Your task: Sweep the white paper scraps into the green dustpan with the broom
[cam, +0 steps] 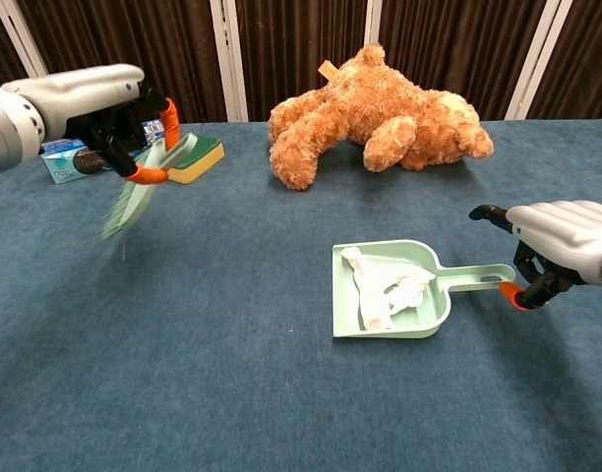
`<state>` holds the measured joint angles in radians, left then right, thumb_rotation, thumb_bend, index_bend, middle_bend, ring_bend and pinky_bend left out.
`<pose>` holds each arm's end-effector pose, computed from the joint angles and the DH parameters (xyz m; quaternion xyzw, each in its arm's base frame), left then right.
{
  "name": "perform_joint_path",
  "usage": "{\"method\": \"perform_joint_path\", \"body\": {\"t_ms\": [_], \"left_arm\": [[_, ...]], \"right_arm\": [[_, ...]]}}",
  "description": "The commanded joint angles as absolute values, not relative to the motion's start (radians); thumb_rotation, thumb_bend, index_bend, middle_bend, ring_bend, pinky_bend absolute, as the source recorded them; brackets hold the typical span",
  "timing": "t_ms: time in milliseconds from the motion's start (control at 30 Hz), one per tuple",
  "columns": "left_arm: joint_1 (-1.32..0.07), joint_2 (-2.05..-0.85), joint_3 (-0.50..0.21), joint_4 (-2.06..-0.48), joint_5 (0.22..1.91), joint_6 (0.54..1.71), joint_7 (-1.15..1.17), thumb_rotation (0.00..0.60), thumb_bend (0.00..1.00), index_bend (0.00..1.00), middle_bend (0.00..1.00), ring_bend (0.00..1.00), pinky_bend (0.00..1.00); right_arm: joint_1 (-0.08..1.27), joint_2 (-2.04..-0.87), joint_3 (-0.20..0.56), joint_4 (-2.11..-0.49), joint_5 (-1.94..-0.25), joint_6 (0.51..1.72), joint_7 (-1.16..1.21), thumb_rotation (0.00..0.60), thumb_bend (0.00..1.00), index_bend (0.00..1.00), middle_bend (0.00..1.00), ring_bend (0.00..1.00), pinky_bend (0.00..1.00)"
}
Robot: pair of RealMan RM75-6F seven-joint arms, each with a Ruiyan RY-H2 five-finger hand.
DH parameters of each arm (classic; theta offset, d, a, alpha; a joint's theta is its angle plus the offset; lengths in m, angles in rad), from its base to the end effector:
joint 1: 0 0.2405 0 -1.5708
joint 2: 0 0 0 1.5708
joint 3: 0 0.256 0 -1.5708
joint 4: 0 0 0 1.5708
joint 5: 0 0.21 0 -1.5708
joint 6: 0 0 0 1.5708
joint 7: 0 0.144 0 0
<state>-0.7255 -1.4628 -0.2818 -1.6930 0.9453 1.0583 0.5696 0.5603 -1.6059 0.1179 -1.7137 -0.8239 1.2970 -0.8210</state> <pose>-0.1213 0.3451 0.0259 -0.7067 -0.3754 -0.3819 0.4624 -0.1884 -0.2735 -0.0164 0.6889 -0.4167 0.2454 0.5400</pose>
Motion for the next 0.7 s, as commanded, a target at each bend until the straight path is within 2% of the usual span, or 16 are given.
{"method": "perform_joint_path", "body": {"t_ms": [33,100,167,300,433,533,633,700], "left_arm": [[-0.757,-1.414,-0.234,-1.72,0.858,1.026,0.683,0.6,0.51,0.68,1.0,0.99,1.0],[-0.767,-1.409,-0.222,-1.73,0.822,1.029,0.715,0.6,0.33,0.43,1.0,0.97,1.0],[-0.777,-1.403,-0.209,-1.74,0.782,1.031,0.751,0.6,0.2,0.24,1.0,0.95,1.0],[-0.794,-1.393,-0.204,-1.763,0.722,1.058,0.785,0.6,0.05,0.05,0.99,0.93,1.0],[-0.791,-1.38,-0.215,-1.773,0.719,1.08,0.75,0.6,0.0,0.0,0.91,0.87,0.98],[-0.776,-1.365,-0.23,-1.785,0.738,1.095,0.689,0.6,0.0,0.0,0.8,0.79,0.89],[-0.754,-1.339,-0.233,-1.812,0.774,1.107,0.628,0.6,0.0,0.0,0.56,0.6,0.69],[-0.728,-1.313,-0.229,-1.841,0.813,1.12,0.577,0.6,0.0,0.0,0.37,0.41,0.5]], "right_arm": [[0.559,-1.602,0.118,-1.724,-0.823,1.303,-0.826,0.6,0.46,0.0,0.82,0.79,0.8],[0.559,-1.601,0.118,-1.729,-0.824,1.306,-0.828,0.6,0.46,0.0,0.82,0.79,0.8],[0.558,-1.597,0.117,-1.738,-0.827,1.31,-0.831,0.6,0.46,0.0,0.82,0.79,0.8],[0.557,-1.585,0.12,-1.755,-0.827,1.315,-0.833,0.6,0.46,0.0,0.82,0.79,0.8],[0.556,-1.575,0.124,-1.767,-0.829,1.322,-0.831,0.6,0.46,0.0,0.82,0.78,0.8],[0.552,-1.558,0.125,-1.779,-0.839,1.328,-0.824,0.6,0.46,0.0,0.8,0.75,0.79],[0.543,-1.533,0.119,-1.787,-0.868,1.331,-0.801,0.6,0.46,0.0,0.7,0.64,0.68],[0.534,-1.506,0.109,-1.799,-0.895,1.331,-0.782,0.6,0.46,0.0,0.53,0.46,0.51]]}}
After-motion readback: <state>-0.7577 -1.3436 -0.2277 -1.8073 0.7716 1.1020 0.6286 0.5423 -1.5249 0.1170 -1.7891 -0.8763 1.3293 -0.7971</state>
